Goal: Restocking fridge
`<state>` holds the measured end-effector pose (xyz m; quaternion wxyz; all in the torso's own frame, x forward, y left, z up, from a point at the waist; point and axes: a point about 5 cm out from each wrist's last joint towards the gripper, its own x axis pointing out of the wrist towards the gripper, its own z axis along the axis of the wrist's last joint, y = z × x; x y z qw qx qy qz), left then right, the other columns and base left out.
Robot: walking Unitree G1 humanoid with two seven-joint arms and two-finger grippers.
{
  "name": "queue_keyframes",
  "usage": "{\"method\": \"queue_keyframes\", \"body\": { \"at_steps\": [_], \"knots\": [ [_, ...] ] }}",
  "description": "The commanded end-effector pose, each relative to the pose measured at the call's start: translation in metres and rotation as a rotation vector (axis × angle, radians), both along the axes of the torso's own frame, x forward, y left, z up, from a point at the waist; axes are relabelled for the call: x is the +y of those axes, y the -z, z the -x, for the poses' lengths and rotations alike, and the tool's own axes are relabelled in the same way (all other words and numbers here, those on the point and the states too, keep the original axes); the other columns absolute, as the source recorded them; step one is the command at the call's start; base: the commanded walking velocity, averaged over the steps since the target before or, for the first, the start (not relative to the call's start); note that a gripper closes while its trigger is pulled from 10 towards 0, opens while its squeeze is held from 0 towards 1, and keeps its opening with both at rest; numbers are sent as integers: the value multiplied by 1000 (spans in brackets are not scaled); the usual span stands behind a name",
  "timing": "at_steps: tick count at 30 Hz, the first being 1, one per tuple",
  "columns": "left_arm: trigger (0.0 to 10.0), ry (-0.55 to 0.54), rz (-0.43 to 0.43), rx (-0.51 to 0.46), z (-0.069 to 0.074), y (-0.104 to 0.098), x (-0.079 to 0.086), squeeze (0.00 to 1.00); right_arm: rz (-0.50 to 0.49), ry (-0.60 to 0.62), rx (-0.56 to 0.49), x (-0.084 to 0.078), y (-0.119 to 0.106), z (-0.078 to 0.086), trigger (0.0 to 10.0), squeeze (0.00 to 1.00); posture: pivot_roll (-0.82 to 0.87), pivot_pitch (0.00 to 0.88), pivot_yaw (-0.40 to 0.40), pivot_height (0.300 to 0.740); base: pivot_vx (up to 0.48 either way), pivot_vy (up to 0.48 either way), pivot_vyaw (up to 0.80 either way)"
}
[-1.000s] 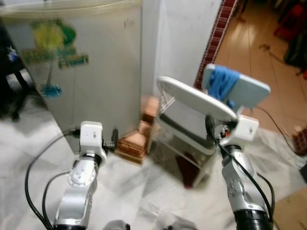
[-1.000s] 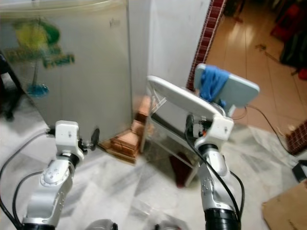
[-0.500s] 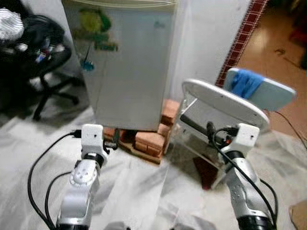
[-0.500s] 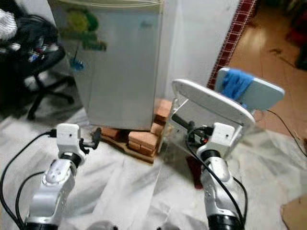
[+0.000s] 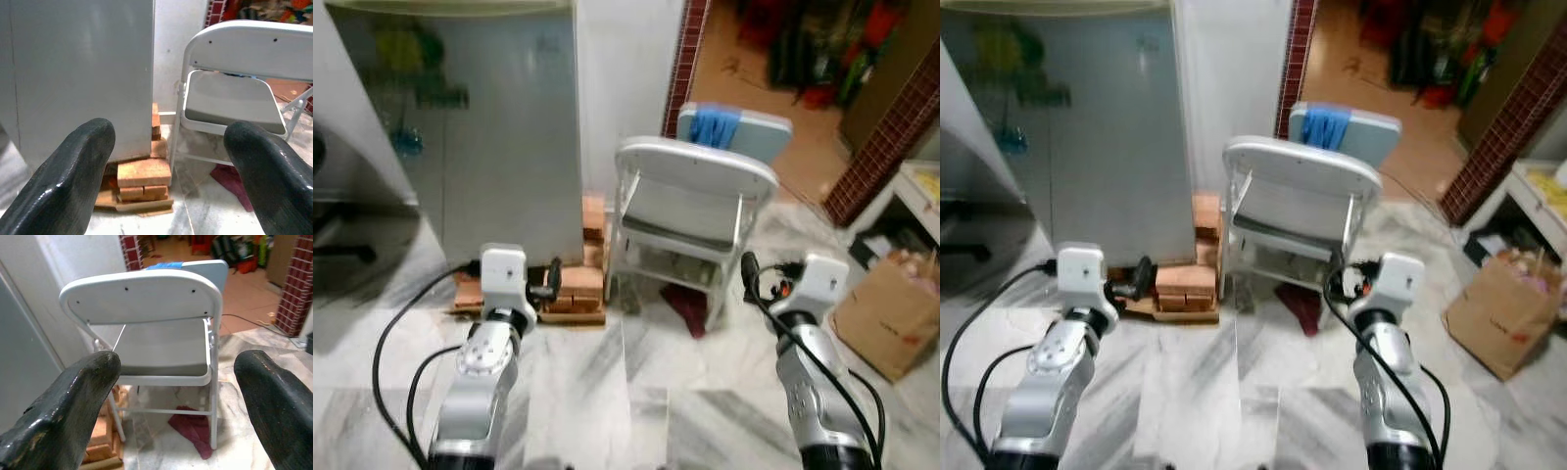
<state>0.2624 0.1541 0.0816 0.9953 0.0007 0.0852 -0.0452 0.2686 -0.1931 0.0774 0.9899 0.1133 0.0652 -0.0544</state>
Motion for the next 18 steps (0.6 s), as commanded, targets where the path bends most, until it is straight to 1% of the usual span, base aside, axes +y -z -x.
{"method": "queue_keyframes", "body": {
  "at_steps": [1,8,14,18],
  "knots": [
    [10000,-20,-12,-2,0,-1,8,0,-4,-19,-18,6,-5,-2,10000,0,5,0,-35,740,0,480,-800],
    [10000,-16,-13,-5,-1,-2,7,0,-4,-18,-16,6,-5,-2,10000,0,5,0,-35,740,0,480,-800],
    [10000,-7,-11,-2,-1,-2,6,0,-3,-19,-15,6,-5,-3,10000,0,6,0,-36,740,0,480,-615],
    [10000,-4,-13,1,-1,-1,6,0,-5,-21,-16,7,-5,-3,10000,0,6,0,-34,740,0,480,-800]
  ]
}}
